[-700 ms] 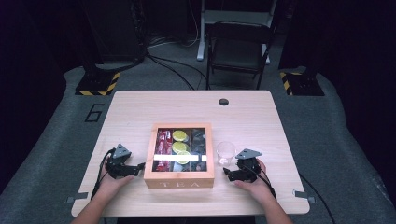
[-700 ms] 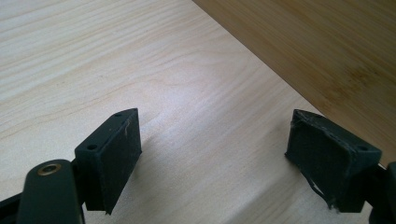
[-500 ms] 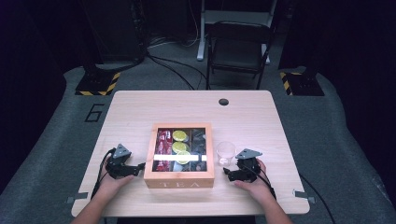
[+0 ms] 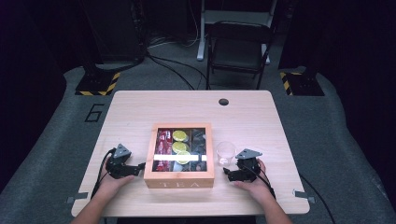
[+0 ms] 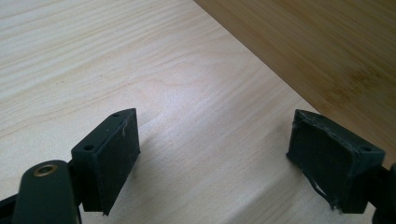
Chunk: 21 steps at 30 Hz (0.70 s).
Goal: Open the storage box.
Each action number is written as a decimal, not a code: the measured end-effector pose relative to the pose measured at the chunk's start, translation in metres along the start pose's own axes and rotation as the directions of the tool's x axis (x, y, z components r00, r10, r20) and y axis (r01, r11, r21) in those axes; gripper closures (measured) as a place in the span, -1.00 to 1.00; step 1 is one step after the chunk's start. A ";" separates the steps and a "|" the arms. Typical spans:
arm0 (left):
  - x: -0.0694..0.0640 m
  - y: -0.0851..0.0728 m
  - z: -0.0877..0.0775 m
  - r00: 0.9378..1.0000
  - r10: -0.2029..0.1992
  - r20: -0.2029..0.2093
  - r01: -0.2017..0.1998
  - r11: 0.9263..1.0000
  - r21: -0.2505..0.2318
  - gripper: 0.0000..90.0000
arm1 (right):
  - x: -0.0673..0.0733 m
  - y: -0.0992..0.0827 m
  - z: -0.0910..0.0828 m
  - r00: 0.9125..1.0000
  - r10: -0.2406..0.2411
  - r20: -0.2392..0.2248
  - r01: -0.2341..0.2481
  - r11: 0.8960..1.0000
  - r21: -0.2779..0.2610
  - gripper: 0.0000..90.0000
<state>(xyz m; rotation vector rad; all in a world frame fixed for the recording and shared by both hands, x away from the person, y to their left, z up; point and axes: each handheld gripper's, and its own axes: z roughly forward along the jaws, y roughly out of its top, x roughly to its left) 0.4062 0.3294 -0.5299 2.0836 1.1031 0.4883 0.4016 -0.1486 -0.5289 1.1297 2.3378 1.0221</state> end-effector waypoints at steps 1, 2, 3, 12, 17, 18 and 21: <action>0.000 0.000 0.000 1.000 0.004 0.000 -0.004 1.000 0.002 -0.64 | 0.000 0.000 0.000 1.000 0.003 0.001 -0.003 1.000 -0.002 -0.72; 0.000 0.000 0.000 1.000 0.003 0.000 -0.003 1.000 0.003 -0.64 | 0.000 0.000 0.000 1.000 0.001 0.000 -0.001 1.000 -0.002 -0.72; 0.000 0.000 0.000 1.000 -0.001 -0.006 0.001 1.000 -0.006 -0.64 | 0.000 0.000 0.000 1.000 -0.001 -0.001 0.001 1.000 -0.001 -0.71; -0.001 0.002 -0.004 1.000 -0.010 0.008 0.011 1.000 -0.007 -0.27 | 0.003 0.003 -0.006 1.000 0.018 0.025 -0.019 1.000 0.018 -0.46; 0.003 0.003 -0.011 0.998 -0.064 0.009 0.064 0.998 -0.015 -0.15 | 0.005 0.009 -0.019 0.999 0.006 0.050 -0.004 0.999 -0.038 -0.27; 0.004 0.003 -0.012 0.997 -0.078 0.005 0.078 0.997 -0.021 -0.14 | 0.004 0.009 -0.021 0.999 0.008 0.053 -0.006 0.999 -0.049 -0.25; 0.005 0.005 -0.017 0.994 -0.105 0.022 0.106 0.994 -0.025 -0.07 | 0.002 0.010 -0.025 0.999 0.038 0.037 -0.036 0.998 -0.043 -0.19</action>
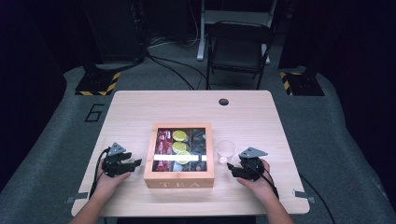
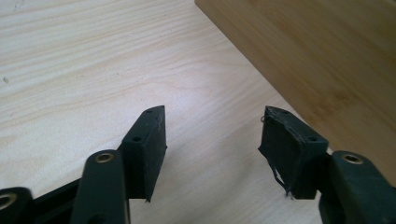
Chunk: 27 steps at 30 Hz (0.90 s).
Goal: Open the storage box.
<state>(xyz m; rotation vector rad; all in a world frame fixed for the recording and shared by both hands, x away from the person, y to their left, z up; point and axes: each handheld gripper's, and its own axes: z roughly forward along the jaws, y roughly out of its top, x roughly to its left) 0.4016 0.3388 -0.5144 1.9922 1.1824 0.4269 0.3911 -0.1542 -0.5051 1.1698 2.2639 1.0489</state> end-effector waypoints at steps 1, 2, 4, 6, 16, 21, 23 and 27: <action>-0.001 0.001 -0.002 1.000 -0.003 0.000 0.003 1.000 -0.013 -0.05 | -0.001 0.000 -0.001 1.000 0.001 -0.005 -0.001 1.000 0.004 -0.18; -0.001 0.001 -0.003 1.000 0.000 -0.003 0.000 1.000 -0.017 -0.05 | -0.003 0.000 -0.001 1.000 0.002 -0.007 -0.002 1.000 -0.004 -0.16; -0.003 0.002 -0.005 1.000 0.001 -0.012 -0.001 1.000 -0.028 -0.04 | -0.003 0.000 -0.004 1.000 0.019 -0.002 -0.019 1.000 -0.007 -0.16; -0.004 0.003 -0.007 1.000 0.004 -0.014 -0.004 0.999 -0.034 -0.01 | -0.005 0.001 -0.005 1.000 0.030 -0.005 -0.030 0.999 -0.011 -0.14; -0.004 0.004 -0.009 0.997 0.066 -0.044 -0.065 0.998 0.022 -0.04 | -0.005 0.005 -0.011 1.000 0.027 -0.009 -0.027 1.000 -0.011 -0.03; -0.007 0.006 -0.011 0.996 0.080 -0.051 -0.079 0.997 0.017 -0.07 | -0.005 0.005 -0.012 0.999 0.035 -0.009 -0.036 0.999 -0.021 -0.07; -0.008 0.006 -0.012 0.996 0.080 -0.047 -0.079 0.996 0.030 -0.10 | -0.005 0.005 -0.013 0.999 0.034 -0.022 -0.035 0.999 -0.007 -0.10; -0.009 0.006 -0.014 0.995 0.083 -0.049 -0.081 0.996 0.036 -0.13 | -0.002 0.005 -0.011 1.000 0.011 -0.022 -0.011 1.000 0.008 -0.12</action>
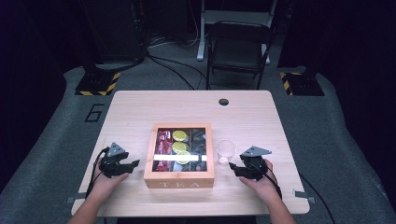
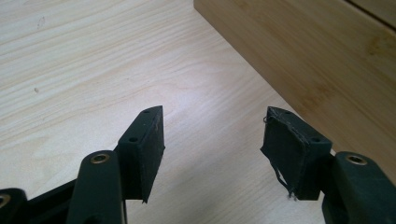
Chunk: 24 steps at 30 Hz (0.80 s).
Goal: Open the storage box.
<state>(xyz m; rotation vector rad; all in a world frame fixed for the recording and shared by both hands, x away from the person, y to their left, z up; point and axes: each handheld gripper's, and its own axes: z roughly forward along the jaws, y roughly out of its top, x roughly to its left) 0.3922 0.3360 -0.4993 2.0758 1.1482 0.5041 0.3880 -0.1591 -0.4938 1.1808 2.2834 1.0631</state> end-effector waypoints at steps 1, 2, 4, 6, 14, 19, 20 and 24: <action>0.000 0.000 0.000 1.000 -0.004 0.003 0.004 1.000 -0.012 -0.10 | 0.000 0.000 0.000 1.000 -0.014 -0.002 0.014 1.000 0.002 -0.11; 0.000 0.001 -0.002 1.000 -0.013 0.012 0.013 1.000 -0.011 -0.06 | 0.001 0.001 0.000 1.000 -0.008 -0.007 0.008 1.000 -0.001 -0.10; 0.001 0.001 -0.002 1.000 -0.018 0.013 0.018 1.000 -0.015 -0.04 | 0.001 0.001 0.000 1.000 -0.011 -0.007 0.011 1.000 -0.003 -0.10; 0.002 0.001 -0.003 0.999 -0.027 0.027 0.027 0.999 -0.017 0.01 | 0.001 0.003 -0.002 1.000 -0.018 0.002 0.018 1.000 -0.003 -0.10; 0.003 0.001 -0.008 0.998 -0.049 0.027 0.050 0.998 -0.041 0.07 | 0.003 0.004 -0.004 1.000 -0.026 0.004 0.026 1.000 -0.010 -0.11; 0.003 0.003 -0.011 0.999 -0.049 0.023 0.050 0.997 -0.054 0.10 | 0.003 0.004 -0.005 1.000 -0.022 -0.003 0.022 1.000 -0.014 -0.12; 0.003 0.003 -0.012 0.998 -0.057 0.033 0.059 0.997 -0.054 0.08 | 0.004 0.005 -0.005 1.000 -0.017 -0.006 0.017 1.000 -0.012 -0.12; 0.003 0.004 -0.015 0.998 -0.043 0.047 0.045 0.998 -0.045 0.01 | 0.005 0.006 -0.006 0.999 -0.030 -0.016 0.030 0.999 -0.013 -0.11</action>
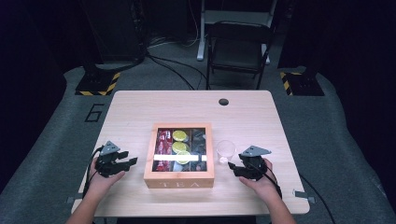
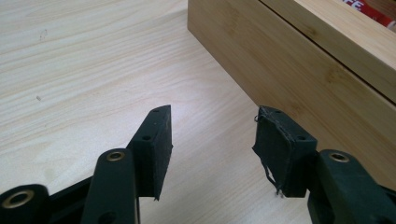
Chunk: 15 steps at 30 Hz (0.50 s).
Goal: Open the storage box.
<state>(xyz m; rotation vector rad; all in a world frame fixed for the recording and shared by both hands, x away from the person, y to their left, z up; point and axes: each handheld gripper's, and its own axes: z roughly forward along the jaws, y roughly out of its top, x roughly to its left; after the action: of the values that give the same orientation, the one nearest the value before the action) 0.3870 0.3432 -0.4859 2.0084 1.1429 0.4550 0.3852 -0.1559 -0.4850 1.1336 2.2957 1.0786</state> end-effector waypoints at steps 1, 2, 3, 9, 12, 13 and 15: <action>0.000 0.000 -0.001 1.000 0.008 -0.001 -0.008 1.000 0.004 -0.03 | 0.000 0.001 -0.001 1.000 -0.001 -0.007 0.001 1.000 0.001 -0.10; 0.000 0.001 -0.001 1.000 0.013 0.001 -0.013 1.000 0.012 -0.06 | 0.000 0.001 -0.001 1.000 -0.016 -0.004 0.016 1.000 0.002 -0.09; 0.000 0.001 -0.002 1.000 0.017 -0.002 -0.017 1.000 0.010 -0.09 | 0.001 0.002 -0.002 1.000 -0.014 -0.005 0.014 1.000 0.004 -0.09; -0.002 0.004 -0.009 1.000 0.012 -0.015 -0.012 1.000 -0.006 -0.11 | 0.005 0.005 -0.005 1.000 -0.022 -0.002 0.022 1.000 0.002 -0.06; -0.002 0.005 -0.011 1.000 -0.002 -0.005 0.002 1.000 -0.003 0.04 | 0.005 0.006 -0.007 1.000 -0.030 0.000 0.030 1.000 0.002 -0.05; -0.002 0.005 -0.011 1.000 -0.015 0.002 0.015 1.000 0.004 0.07 | 0.006 0.006 -0.007 1.000 -0.027 0.005 0.027 1.000 -0.005 -0.04; -0.002 0.005 -0.012 1.000 -0.015 0.000 0.015 1.000 0.007 0.12 | 0.006 0.007 -0.009 1.000 -0.018 0.007 0.018 1.000 -0.002 -0.03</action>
<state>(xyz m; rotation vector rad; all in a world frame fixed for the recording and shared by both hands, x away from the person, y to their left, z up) 0.3811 0.3450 -0.4747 2.0046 1.1601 0.4434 0.3799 -0.1525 -0.4741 1.1120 2.2946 1.0691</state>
